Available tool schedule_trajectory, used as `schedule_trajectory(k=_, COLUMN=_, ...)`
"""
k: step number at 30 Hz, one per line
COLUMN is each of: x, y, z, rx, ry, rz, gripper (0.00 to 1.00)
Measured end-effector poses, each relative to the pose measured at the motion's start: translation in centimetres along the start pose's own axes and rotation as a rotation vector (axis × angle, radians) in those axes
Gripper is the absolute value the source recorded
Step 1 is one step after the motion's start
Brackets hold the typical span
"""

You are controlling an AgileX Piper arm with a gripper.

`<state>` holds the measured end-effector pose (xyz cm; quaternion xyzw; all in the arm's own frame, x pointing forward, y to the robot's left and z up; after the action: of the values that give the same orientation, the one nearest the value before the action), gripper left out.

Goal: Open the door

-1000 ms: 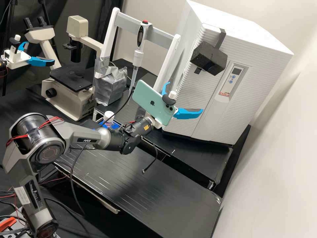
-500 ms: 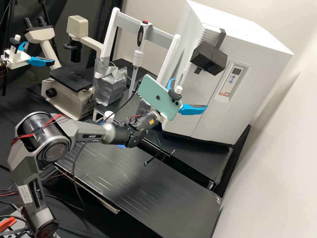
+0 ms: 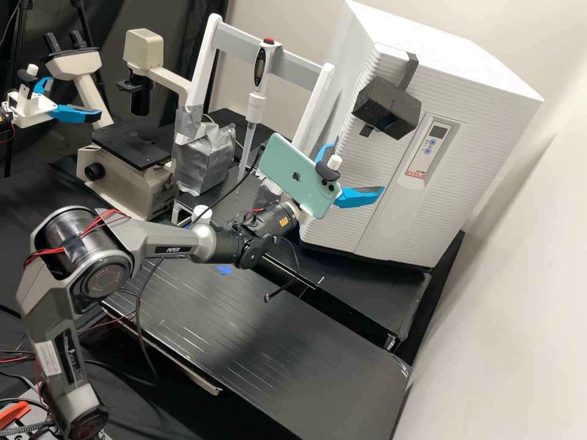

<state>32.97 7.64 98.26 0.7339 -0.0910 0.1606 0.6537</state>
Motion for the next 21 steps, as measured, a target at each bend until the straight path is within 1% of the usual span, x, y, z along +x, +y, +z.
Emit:
schedule_trajectory(k=3, x=0.00, y=0.00, z=0.00, rx=-0.007, ry=0.000, rz=0.000, gripper=0.00)
schedule_trajectory(k=6, x=0.00, y=-0.10, z=-0.07, rx=-0.021, ry=0.002, rz=-0.003, gripper=0.00)
schedule_trajectory(k=8, x=0.01, y=-0.30, z=-0.22, rx=-0.022, ry=0.006, rz=-0.008, gripper=0.00)
schedule_trajectory(k=9, x=0.01, y=-0.28, z=-0.20, rx=-0.021, ry=0.006, rz=-0.007, gripper=1.00)
schedule_trajectory(k=11, x=0.01, y=-0.32, z=-0.23, rx=-0.026, ry=0.006, rz=-0.008, gripper=1.00)
schedule_trajectory(k=12, x=0.01, y=-0.30, z=-0.22, rx=-0.036, ry=0.005, rz=-0.007, gripper=1.00)
schedule_trajectory(k=13, x=0.02, y=-0.43, z=-0.31, rx=-0.038, ry=0.007, rz=-0.009, gripper=1.00)
schedule_trajectory(k=15, x=0.02, y=-0.46, z=-0.34, rx=-0.028, ry=0.005, rz=-0.005, gripper=1.00)
schedule_trajectory(k=21, x=0.03, y=-0.65, z=-0.46, rx=-0.026, ry=0.007, rz=-0.011, gripper=1.00)
